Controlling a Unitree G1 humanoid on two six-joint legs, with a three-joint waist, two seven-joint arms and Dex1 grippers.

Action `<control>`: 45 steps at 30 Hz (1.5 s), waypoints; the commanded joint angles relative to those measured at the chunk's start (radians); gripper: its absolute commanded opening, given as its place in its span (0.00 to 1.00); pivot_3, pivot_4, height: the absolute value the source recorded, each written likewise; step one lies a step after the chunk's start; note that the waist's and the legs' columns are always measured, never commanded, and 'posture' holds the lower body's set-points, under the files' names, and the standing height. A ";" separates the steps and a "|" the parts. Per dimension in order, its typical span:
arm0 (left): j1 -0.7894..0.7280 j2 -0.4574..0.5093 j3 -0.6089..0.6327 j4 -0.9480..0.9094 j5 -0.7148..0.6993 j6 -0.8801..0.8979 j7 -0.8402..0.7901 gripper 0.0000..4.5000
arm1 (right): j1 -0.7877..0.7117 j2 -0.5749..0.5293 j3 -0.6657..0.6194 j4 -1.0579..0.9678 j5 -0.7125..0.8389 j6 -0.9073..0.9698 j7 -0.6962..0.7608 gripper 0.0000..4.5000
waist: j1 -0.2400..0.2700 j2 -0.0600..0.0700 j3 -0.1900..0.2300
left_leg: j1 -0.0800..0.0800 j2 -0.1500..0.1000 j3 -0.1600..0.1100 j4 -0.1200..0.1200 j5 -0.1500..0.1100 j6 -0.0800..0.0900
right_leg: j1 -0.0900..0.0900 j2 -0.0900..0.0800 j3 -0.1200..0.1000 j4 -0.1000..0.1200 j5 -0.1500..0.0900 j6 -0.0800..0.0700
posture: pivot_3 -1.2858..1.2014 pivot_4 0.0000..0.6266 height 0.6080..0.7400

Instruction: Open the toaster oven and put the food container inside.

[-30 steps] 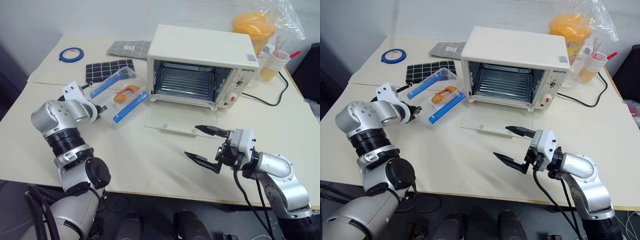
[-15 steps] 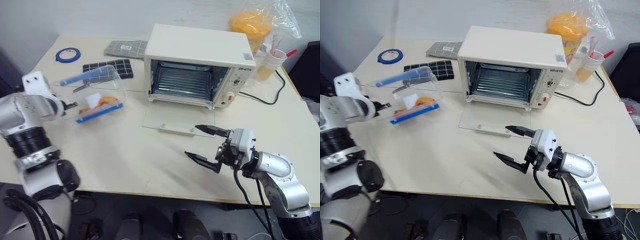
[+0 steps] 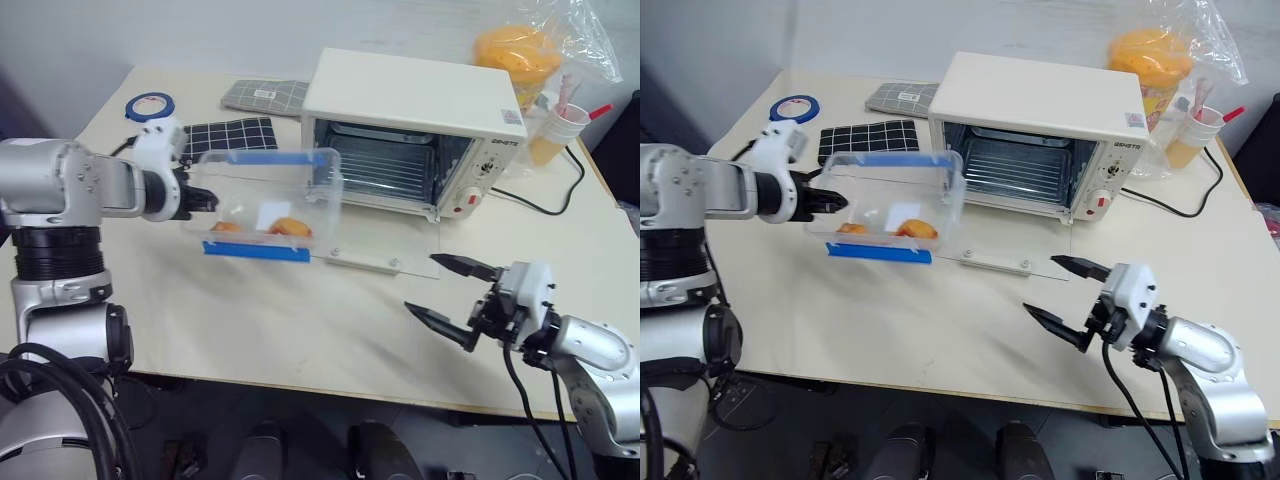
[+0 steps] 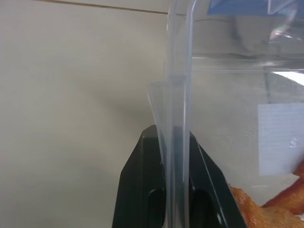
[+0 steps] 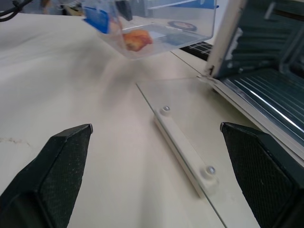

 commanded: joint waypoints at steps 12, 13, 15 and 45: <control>-0.187 -0.297 -0.153 0.285 0.099 -0.184 -0.010 0.00 | 0.272 0.073 -0.216 -0.276 0.044 0.020 -0.202 1.00 | -0.002 0.001 0.000 | 0.002 -0.005 0.005 0.000 0.001 0.002 | 0.000 0.002 0.005 -0.003 0.000 0.000 | 0.52 0.24 1.00; -0.199 -0.308 -0.161 0.319 0.113 -0.226 -0.013 0.00 | 0.276 0.078 -0.213 -0.287 0.042 0.020 -0.215 1.00 | -0.001 0.001 0.000 | 0.002 -0.006 0.005 0.000 0.001 0.002 | 0.000 0.002 0.005 -0.002 0.000 0.000 | 0.52 0.24 1.00; -0.230 -0.340 -0.157 0.391 0.136 -0.296 -0.013 0.00 | 0.283 0.089 -0.204 -0.307 0.037 0.021 -0.239 1.00 | 0.002 0.001 0.000 | 0.003 -0.006 0.005 -0.001 0.001 0.002 | 0.000 0.002 0.005 -0.002 0.000 0.000 | 0.52 0.24 1.00; -0.303 -0.340 0.022 0.464 0.116 -0.429 -0.177 0.81 | 0.266 0.081 -0.173 -0.331 0.041 0.033 -0.298 1.00 | -0.002 0.001 0.000 | 0.002 -0.006 0.006 -0.001 0.001 0.005 | -0.001 0.001 0.006 -0.001 0.000 0.001 | 0.52 0.24 1.00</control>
